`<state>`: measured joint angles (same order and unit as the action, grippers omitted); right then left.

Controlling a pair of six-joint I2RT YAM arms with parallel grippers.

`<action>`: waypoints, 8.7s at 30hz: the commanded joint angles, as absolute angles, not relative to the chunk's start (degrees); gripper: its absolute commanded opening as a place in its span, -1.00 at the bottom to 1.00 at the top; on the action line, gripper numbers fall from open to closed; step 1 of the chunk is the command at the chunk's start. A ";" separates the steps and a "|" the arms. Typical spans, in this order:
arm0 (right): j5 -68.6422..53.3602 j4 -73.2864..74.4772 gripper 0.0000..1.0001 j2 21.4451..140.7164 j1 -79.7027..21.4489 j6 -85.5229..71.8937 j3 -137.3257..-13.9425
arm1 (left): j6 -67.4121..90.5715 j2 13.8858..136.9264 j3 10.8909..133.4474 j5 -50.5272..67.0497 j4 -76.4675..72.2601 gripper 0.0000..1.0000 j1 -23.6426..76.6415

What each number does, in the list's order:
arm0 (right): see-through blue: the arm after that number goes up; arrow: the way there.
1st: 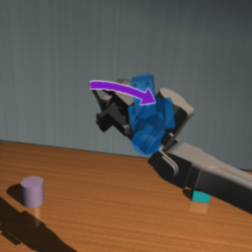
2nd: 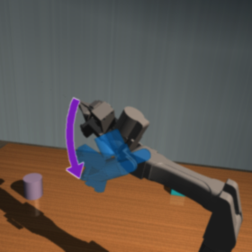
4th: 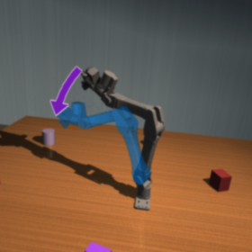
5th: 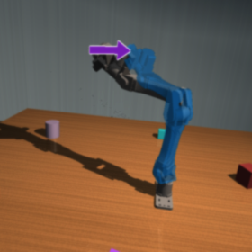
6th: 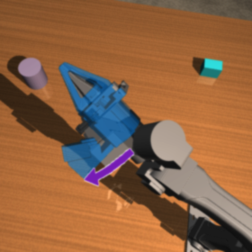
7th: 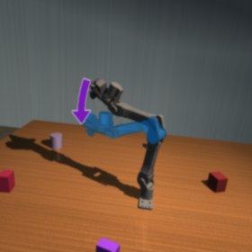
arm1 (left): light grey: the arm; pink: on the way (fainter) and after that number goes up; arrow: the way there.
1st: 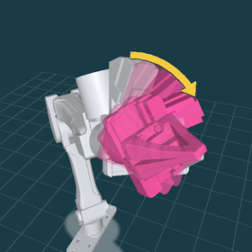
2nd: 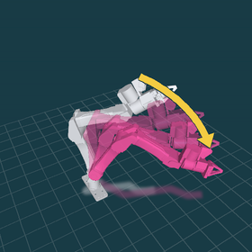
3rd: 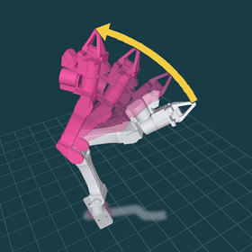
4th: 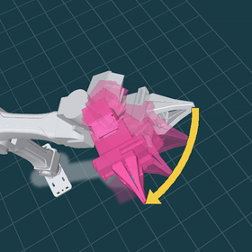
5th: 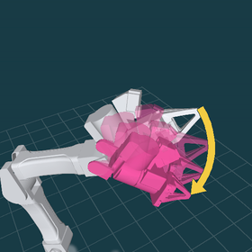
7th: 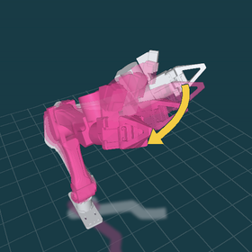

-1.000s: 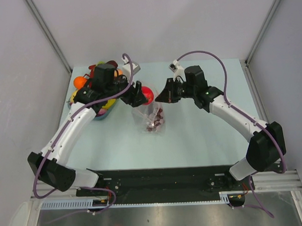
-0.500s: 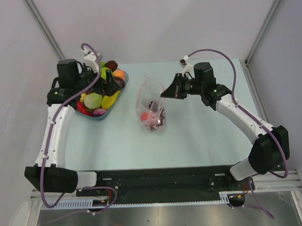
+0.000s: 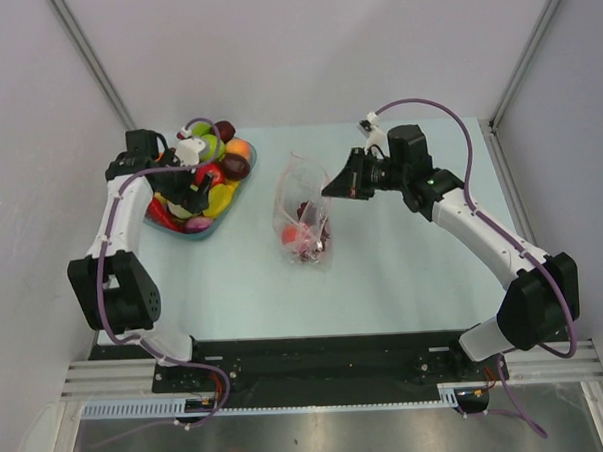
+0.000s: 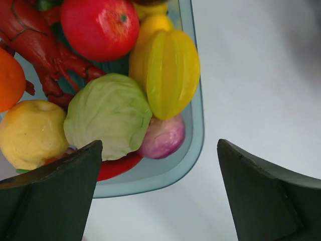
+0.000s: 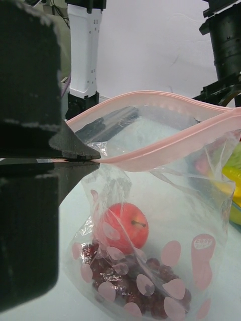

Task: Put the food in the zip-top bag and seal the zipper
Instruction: Pick up the fake vegetable from the bin, then place the fake vegetable in the zipper food storage bag, then pick up the fake fruit from the bin, then place the fake fruit in the zipper food storage bag, then pick up the fake fruit from the bin.

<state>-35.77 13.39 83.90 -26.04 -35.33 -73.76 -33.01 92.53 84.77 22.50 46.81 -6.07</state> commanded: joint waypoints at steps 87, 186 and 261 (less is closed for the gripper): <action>-35.59 3.87 -1.00 84.99 -32.44 -36.82 -76.29 | 34.89 78.57 82.44 0.09 35.69 -0.92 30.40; -43.59 5.54 -1.00 88.16 -23.03 -40.51 -76.29 | -9.65 88.60 117.08 24.79 56.08 -0.19 25.91; -43.51 3.51 -1.00 89.74 -20.57 -42.28 -76.29 | 39.29 117.68 100.81 -2.64 29.97 0.88 5.27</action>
